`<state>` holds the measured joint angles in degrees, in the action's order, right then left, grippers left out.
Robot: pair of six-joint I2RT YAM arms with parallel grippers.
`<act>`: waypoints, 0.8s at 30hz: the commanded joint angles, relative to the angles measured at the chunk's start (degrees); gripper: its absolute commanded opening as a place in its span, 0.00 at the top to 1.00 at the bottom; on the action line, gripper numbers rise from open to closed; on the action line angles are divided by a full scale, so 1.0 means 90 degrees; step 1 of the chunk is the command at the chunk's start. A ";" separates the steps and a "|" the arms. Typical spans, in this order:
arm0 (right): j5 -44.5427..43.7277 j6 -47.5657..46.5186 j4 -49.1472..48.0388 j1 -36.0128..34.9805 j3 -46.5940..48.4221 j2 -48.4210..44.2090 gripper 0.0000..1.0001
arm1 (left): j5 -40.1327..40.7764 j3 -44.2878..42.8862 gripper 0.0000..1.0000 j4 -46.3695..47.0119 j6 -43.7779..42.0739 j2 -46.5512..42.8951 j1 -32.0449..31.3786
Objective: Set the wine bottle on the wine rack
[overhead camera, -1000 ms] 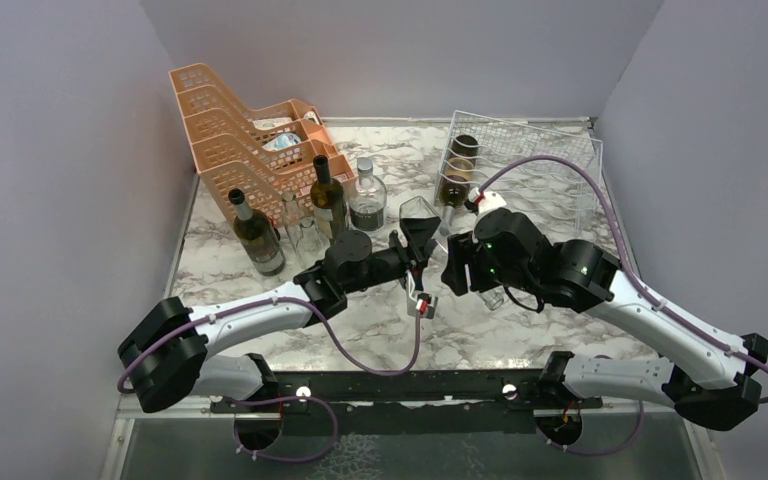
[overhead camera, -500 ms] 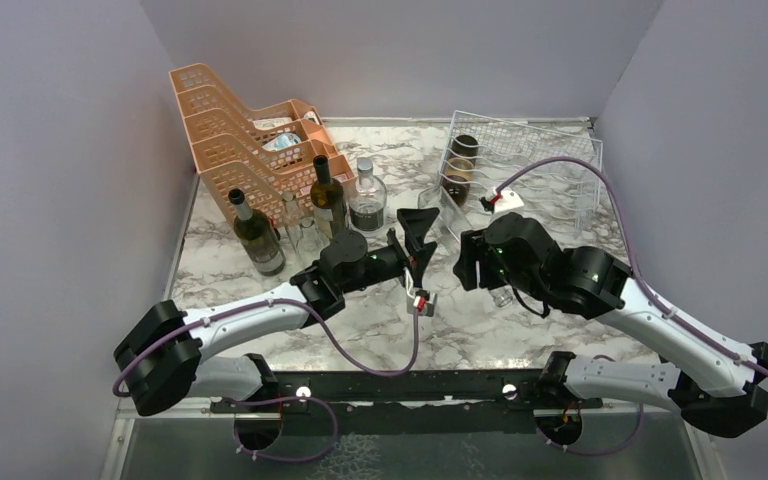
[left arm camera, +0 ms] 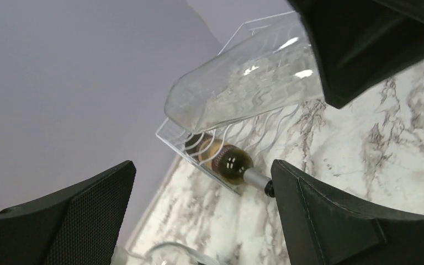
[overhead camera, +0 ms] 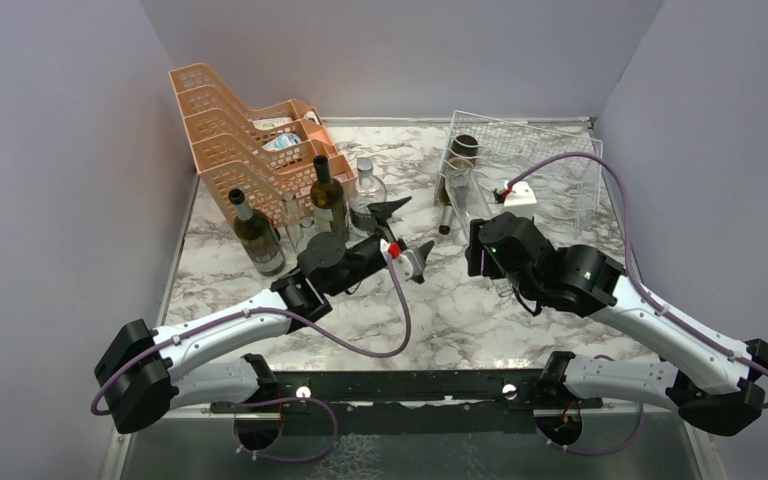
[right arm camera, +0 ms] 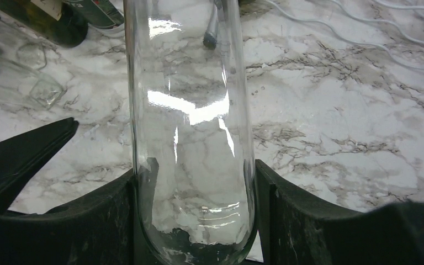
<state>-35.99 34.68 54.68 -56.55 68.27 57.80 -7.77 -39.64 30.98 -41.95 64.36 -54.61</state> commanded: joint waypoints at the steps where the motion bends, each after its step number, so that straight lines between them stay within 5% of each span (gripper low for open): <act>1: -0.0214 0.0063 -0.0554 0.0217 -0.0090 0.0101 0.99 | 0.1275 -0.0319 0.01 -0.0399 0.2203 -0.0290 -0.0031; 15: 0.2204 -0.0239 -0.2066 0.2417 -0.1964 0.0040 0.99 | 0.1377 -0.0459 0.01 -0.1409 0.3517 -0.0803 -0.0035; 24: 0.2370 -0.0165 -0.2608 0.3357 -0.2645 0.0307 0.99 | 0.1133 -0.0337 0.01 -0.1038 0.3922 -0.1058 -0.0036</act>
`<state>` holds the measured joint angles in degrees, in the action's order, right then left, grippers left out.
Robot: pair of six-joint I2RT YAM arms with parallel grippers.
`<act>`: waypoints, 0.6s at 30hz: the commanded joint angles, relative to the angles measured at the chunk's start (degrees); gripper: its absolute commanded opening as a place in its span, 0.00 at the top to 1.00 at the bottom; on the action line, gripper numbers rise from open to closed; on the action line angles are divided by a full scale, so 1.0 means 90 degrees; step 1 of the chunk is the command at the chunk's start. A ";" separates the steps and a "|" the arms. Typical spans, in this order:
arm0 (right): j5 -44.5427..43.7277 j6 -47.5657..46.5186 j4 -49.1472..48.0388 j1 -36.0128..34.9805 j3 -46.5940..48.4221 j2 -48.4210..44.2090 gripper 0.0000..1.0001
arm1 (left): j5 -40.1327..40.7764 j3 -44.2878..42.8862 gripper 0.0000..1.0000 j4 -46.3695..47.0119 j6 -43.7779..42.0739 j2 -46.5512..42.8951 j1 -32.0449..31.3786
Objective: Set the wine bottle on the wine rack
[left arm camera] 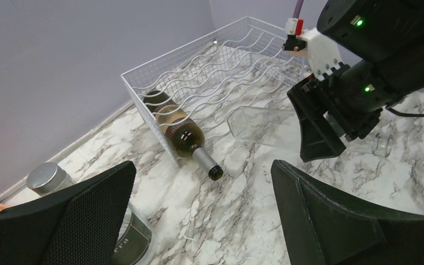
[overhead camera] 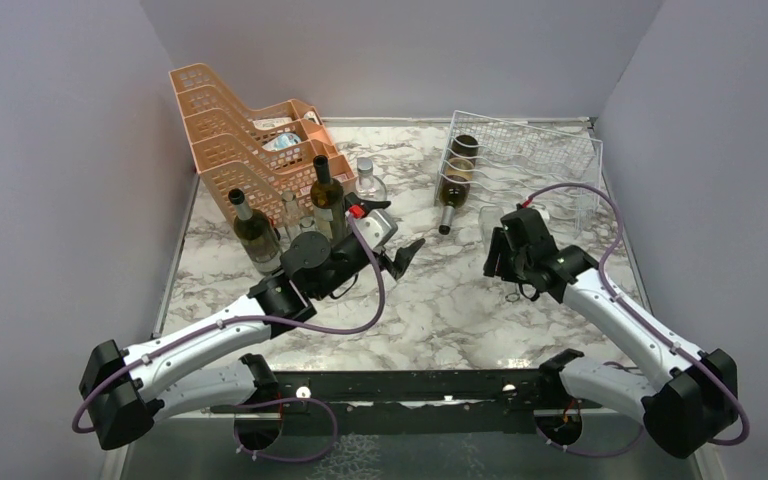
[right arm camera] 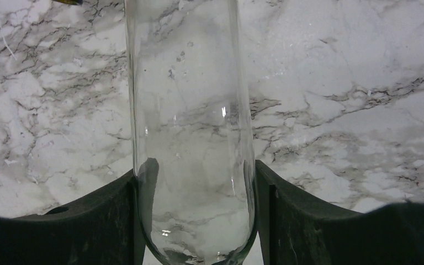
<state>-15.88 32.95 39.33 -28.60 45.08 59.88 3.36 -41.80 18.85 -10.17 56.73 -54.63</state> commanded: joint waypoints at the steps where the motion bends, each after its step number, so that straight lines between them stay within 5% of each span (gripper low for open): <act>1: 0.0164 0.0031 -0.1005 0.0325 -0.0127 0.0105 0.99 | -0.0057 -0.0101 0.01 0.0321 0.0439 -0.0224 -0.0033; 18: 0.0365 0.0109 -0.2275 0.0883 -0.0160 0.1035 0.99 | 0.0052 0.0001 0.01 0.0472 0.0520 -0.0446 -0.0032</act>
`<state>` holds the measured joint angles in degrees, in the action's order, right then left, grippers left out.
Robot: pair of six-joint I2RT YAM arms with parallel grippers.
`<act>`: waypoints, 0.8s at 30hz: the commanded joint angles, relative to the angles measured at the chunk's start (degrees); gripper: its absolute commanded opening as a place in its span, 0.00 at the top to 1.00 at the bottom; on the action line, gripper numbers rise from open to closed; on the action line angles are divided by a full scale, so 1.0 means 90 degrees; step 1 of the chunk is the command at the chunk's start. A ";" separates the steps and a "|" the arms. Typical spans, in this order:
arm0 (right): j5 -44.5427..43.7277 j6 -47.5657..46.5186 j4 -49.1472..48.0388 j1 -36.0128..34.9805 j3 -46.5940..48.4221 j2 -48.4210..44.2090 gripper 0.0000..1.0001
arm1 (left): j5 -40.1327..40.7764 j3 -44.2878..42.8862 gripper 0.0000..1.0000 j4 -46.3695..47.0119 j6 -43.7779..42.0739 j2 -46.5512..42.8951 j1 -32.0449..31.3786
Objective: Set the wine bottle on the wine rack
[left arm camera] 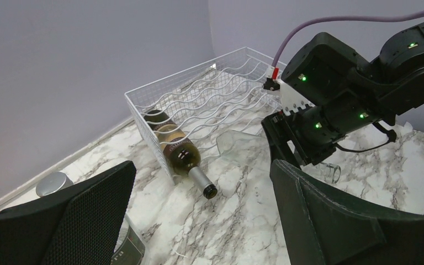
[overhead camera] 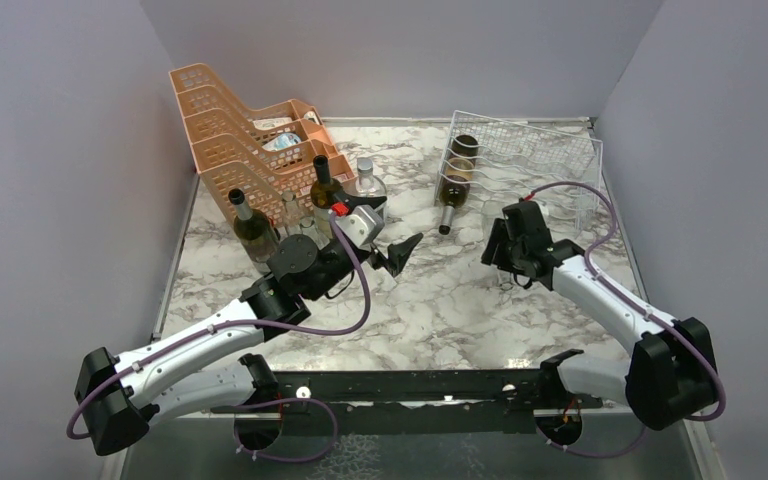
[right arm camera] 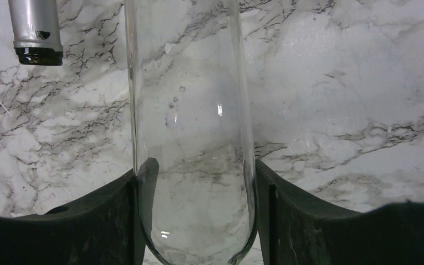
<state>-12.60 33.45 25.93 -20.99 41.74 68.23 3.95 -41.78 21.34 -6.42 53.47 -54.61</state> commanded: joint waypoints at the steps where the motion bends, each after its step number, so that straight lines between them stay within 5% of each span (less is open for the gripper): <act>1: -0.0026 0.0053 -0.0854 0.0038 0.0211 0.0159 0.99 | -0.0008 -0.0006 0.01 0.0188 0.0093 -0.0085 -0.0036; 15: -0.0183 -0.0112 -0.1936 0.0222 0.0184 0.0542 0.99 | 0.0145 -0.0265 0.01 -0.0042 0.0196 0.0080 -0.0031; 24: 0.0043 -0.0453 -0.2886 0.0430 0.0053 0.0816 0.99 | 0.1219 -0.1762 0.01 -0.2403 0.1640 0.0536 -0.0036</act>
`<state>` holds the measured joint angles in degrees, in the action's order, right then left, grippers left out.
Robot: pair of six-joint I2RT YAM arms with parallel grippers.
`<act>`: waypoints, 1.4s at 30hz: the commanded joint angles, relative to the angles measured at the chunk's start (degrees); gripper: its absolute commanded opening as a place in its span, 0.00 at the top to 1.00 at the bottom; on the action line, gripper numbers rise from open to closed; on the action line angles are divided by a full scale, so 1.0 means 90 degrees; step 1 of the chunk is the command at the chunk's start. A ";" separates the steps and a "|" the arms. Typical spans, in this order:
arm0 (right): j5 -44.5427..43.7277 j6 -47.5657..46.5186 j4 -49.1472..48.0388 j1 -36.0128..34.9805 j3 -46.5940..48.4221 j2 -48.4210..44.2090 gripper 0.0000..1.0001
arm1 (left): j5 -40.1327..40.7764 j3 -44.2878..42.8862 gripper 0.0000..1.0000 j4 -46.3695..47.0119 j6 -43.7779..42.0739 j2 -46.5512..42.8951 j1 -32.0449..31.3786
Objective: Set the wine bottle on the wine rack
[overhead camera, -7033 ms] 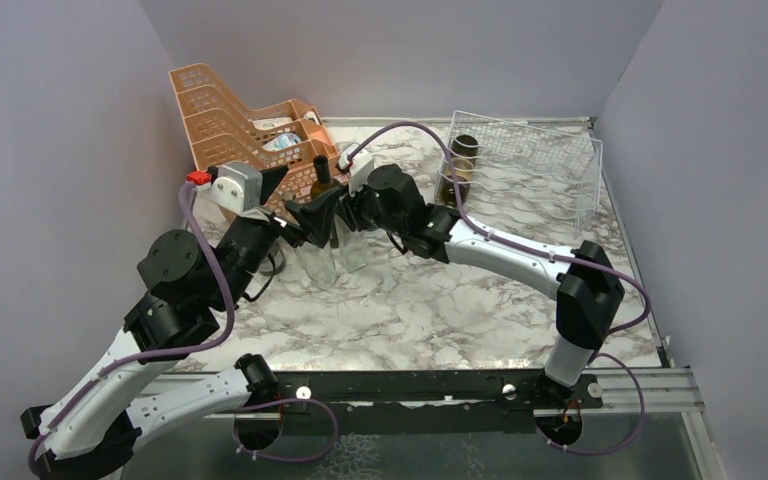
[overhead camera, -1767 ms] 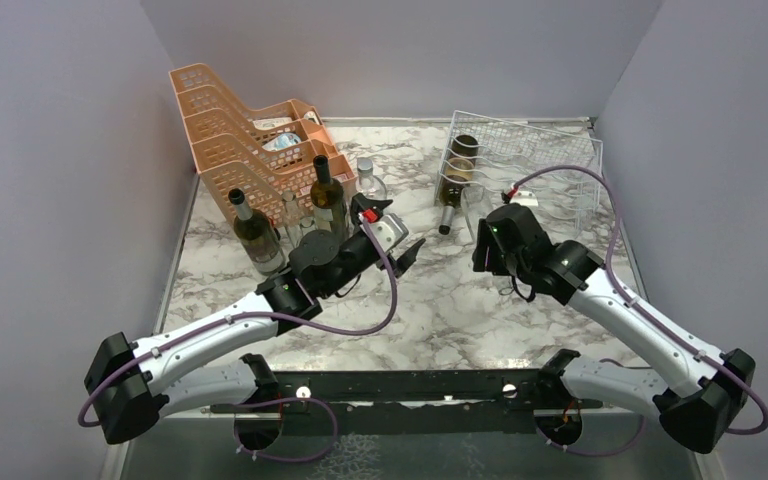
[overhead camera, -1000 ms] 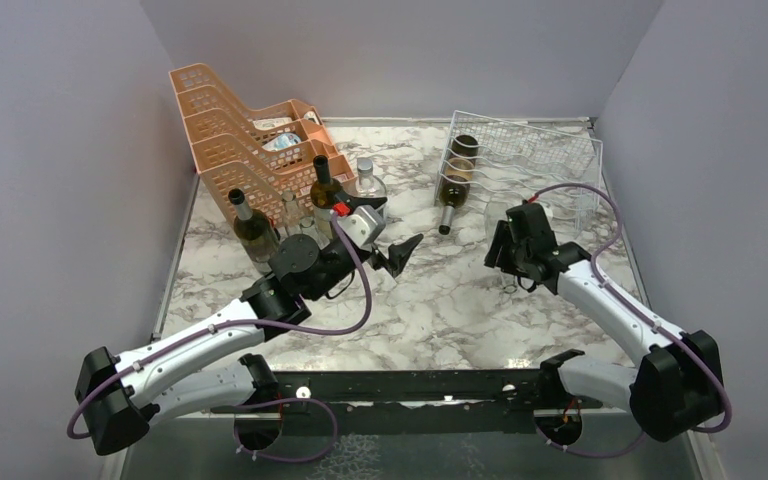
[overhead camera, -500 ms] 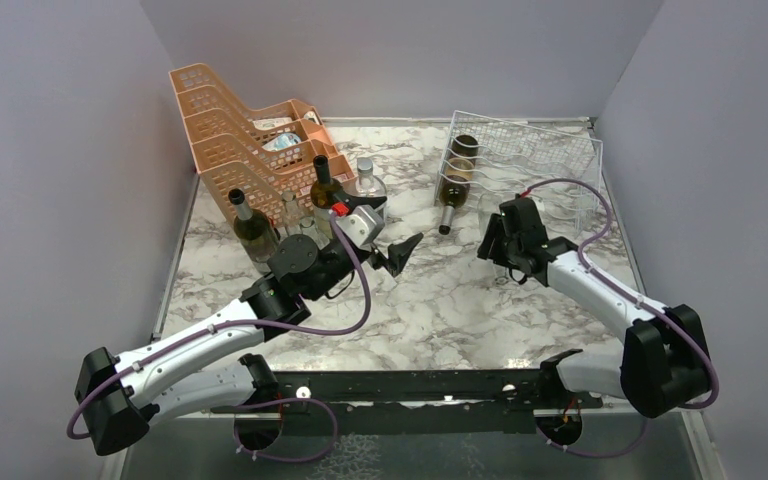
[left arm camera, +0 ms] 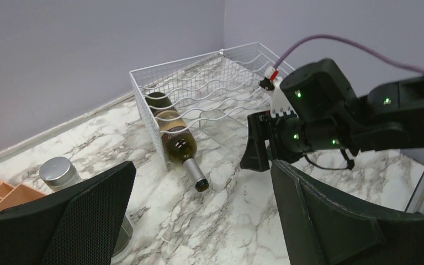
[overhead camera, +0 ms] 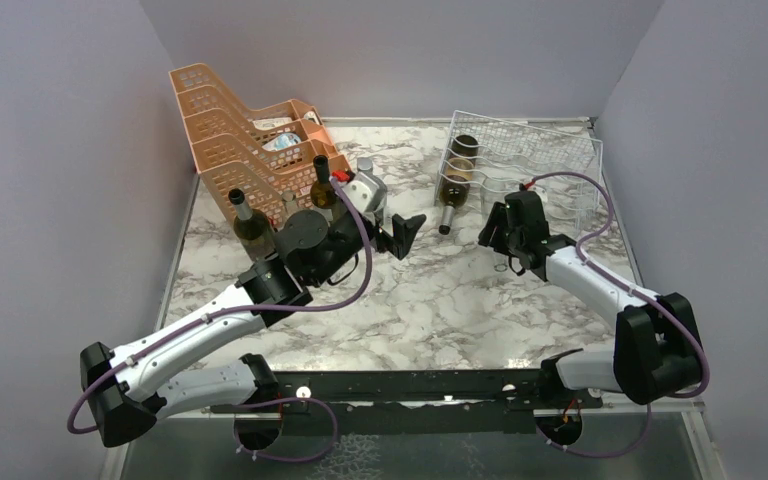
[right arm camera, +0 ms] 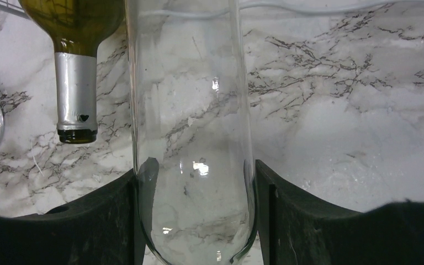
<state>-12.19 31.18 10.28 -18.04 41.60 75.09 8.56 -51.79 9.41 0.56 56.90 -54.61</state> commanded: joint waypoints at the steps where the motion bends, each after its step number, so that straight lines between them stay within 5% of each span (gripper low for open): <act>1: -0.0005 -0.0234 -0.1249 0.0121 0.0065 0.0107 0.99 | 0.0714 -0.0689 0.01 -0.1142 0.0929 0.0186 -0.0036; 33: -0.0602 -0.0284 -0.3152 0.0305 0.0819 0.2364 0.99 | 0.0524 -0.0272 0.01 -0.0882 0.0861 0.0063 -0.0036; 42: -0.0984 -0.0239 -0.3050 0.0359 0.1177 0.2730 0.83 | 0.0334 -0.0397 0.01 -0.0933 0.0877 0.0255 -0.0036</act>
<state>-17.06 29.36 -12.82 -15.46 48.53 98.41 12.05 -54.52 0.64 8.32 58.52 -54.61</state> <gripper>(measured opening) 0.622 0.990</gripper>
